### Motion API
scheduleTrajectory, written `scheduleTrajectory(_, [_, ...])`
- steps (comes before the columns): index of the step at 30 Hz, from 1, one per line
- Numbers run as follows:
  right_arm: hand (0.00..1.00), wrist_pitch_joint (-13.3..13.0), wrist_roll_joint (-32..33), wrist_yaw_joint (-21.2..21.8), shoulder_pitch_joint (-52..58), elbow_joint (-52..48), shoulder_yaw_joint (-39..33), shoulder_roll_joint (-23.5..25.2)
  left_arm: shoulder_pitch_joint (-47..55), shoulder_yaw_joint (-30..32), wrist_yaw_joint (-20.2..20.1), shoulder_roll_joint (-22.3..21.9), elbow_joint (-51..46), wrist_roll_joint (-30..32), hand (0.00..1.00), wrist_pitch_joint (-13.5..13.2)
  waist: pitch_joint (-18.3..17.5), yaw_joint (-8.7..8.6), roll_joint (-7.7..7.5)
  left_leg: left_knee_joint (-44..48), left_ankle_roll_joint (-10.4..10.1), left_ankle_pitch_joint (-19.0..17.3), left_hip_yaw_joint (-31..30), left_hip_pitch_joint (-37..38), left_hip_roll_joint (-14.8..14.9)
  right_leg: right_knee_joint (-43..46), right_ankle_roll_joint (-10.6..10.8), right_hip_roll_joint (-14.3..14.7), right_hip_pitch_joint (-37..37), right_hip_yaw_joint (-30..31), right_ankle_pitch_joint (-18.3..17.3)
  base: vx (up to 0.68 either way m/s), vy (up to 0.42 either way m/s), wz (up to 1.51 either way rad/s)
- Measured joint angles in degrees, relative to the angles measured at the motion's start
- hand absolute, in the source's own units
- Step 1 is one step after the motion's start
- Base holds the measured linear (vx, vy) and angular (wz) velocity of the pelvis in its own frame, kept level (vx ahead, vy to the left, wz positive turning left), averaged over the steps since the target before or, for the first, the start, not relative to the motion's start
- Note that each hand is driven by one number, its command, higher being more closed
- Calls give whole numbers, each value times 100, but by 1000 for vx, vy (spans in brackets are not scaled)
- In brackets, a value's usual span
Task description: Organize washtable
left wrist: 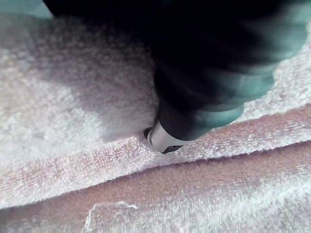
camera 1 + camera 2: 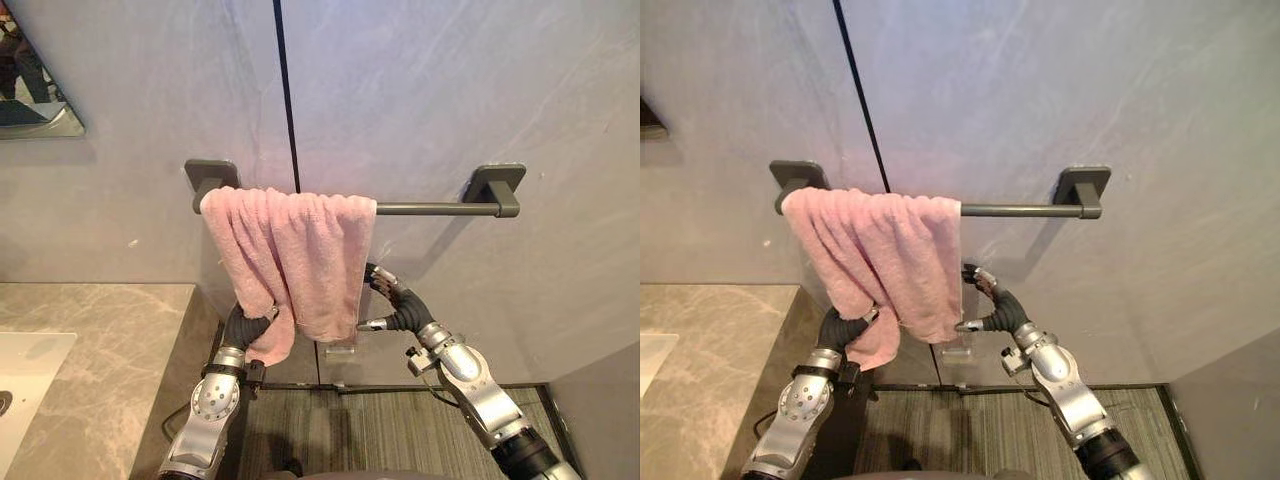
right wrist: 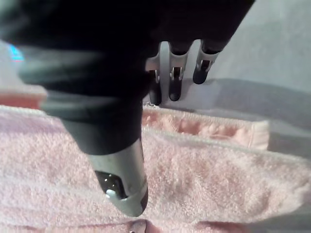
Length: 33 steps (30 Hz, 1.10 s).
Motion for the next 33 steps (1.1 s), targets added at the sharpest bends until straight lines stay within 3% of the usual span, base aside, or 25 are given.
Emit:
scheduleTrajectory(8, [0,25,1,-16,-373,508,163,274,-9,0,34,-32,0,-59,100,-3,-11,108,-9,-21,-9,85,-161,-94,0,5,-2,4,-26,-139,-1,-36,-24,11])
scheduleTrajectory(9, [100,52,0,-22,-438,538,172,317,-9,-1,33,-36,0,-60,100,-7,-20,109,-15,-24,-9,97,-164,-123,0,20,-2,4,-71,-139,-1,-40,-15,2])
scheduleTrajectory(33, [100,102,-13,-143,-784,873,307,527,-52,-31,19,-39,-9,-126,100,-58,-88,160,-122,-20,-14,133,-292,-254,15,4,-3,29,-110,-251,0,-5,-7,3])
